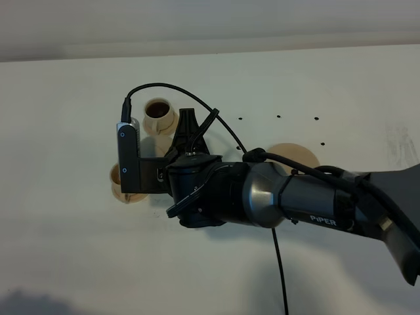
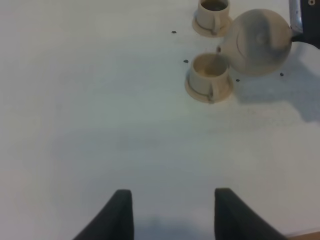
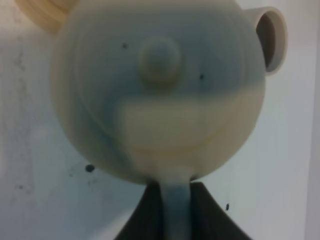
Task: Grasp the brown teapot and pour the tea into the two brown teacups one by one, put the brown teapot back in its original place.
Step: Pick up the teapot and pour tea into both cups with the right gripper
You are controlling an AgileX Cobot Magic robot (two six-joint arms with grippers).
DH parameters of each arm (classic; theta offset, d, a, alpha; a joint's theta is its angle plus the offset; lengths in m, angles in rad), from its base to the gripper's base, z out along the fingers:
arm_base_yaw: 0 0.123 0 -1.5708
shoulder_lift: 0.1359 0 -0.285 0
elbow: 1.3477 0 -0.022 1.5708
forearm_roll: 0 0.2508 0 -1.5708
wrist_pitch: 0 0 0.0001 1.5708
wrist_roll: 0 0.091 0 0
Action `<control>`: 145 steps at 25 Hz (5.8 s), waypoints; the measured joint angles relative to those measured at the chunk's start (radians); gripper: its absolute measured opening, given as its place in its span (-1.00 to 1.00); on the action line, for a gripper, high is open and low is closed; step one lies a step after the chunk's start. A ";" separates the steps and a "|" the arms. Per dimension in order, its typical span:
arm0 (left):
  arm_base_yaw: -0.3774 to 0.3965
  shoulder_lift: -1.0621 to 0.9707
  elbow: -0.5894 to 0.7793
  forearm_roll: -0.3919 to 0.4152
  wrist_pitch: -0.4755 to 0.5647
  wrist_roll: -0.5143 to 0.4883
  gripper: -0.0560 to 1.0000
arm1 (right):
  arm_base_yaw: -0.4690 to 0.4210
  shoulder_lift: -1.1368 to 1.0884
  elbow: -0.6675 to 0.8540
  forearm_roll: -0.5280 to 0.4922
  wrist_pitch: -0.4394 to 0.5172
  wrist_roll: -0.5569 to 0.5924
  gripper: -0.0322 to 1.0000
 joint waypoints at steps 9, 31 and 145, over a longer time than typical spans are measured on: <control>0.000 0.000 0.000 0.000 0.000 0.000 -0.21 | -0.006 0.000 0.000 -0.067 0.014 0.000 -0.77; 0.000 0.000 0.000 0.000 0.000 0.000 -0.21 | -0.009 0.036 0.000 -0.245 0.056 -0.003 -0.77; 0.000 0.000 0.000 0.000 0.000 0.000 -0.21 | 0.023 0.036 -0.049 -0.401 0.059 -0.359 -0.77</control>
